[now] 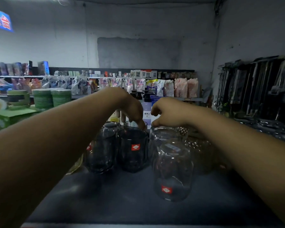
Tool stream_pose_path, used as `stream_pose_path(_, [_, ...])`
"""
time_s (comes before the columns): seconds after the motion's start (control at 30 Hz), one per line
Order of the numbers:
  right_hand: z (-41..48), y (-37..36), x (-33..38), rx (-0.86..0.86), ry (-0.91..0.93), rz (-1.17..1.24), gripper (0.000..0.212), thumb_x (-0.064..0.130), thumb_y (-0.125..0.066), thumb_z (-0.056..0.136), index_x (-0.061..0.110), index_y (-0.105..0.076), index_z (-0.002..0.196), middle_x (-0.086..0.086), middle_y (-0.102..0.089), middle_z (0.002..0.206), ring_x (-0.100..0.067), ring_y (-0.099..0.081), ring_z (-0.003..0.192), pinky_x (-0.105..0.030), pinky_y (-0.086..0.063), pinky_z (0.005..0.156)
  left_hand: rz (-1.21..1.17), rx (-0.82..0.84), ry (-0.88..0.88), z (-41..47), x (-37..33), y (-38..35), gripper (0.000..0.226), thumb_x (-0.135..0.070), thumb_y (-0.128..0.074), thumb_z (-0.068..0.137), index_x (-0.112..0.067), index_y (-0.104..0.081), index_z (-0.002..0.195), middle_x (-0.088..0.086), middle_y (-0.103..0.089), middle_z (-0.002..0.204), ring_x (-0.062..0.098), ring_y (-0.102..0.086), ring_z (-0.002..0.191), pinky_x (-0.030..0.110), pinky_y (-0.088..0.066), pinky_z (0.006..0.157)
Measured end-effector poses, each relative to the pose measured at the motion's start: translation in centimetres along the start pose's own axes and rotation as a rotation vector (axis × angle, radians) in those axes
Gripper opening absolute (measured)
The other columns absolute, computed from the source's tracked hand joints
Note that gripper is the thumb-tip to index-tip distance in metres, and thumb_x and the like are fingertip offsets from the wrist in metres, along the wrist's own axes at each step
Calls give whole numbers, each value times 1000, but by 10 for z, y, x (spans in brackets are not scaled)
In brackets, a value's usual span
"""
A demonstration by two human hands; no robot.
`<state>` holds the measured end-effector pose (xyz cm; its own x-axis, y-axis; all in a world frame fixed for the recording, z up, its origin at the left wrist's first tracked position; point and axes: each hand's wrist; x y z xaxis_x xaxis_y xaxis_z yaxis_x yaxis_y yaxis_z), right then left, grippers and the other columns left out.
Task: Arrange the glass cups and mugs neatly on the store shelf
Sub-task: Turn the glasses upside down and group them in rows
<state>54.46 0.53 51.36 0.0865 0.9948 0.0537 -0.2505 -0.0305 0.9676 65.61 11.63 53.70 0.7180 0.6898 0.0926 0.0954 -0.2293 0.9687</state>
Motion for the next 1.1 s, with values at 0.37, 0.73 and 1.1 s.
stream_pose_path(0.37, [24, 3, -7, -30, 24, 266, 57, 40, -79, 84, -4, -68, 120, -24, -67, 123, -40, -65, 108, -52, -54, 98, -452, -178, -69, -15, 34, 12, 46, -37, -81, 79, -12, -69, 116, 16, -70, 107, 32, -75, 87, 35, -63, 67])
stream_pose_path(0.73, [33, -7, 3, -69, 11, 1335, 75, 13, -85, 75, 8, -48, 140, -16, -68, 122, -33, -73, 102, -53, -58, 94, -1242, -390, -297, -52, 80, -14, 44, -37, -61, 94, -3, -65, 121, 32, -65, 123, 38, -71, 103, 36, -62, 80])
stream_pose_path(1.1, [43, 35, 16, 75, 77, 249, 87, 45, -91, 65, 14, -55, 138, 3, -66, 102, -19, -74, 71, -32, -60, 58, -237, -190, -260, -48, 116, -26, 32, -40, -66, 95, -27, -72, 124, -15, -73, 114, -3, -69, 97, 36, -56, 94])
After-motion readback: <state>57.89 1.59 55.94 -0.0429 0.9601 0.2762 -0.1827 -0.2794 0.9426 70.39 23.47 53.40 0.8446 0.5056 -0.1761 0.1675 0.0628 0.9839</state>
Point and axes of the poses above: each hand's wrist, its own z-axis towards the middle knuckle, its own y-axis out of the back of the hand, x = y × z
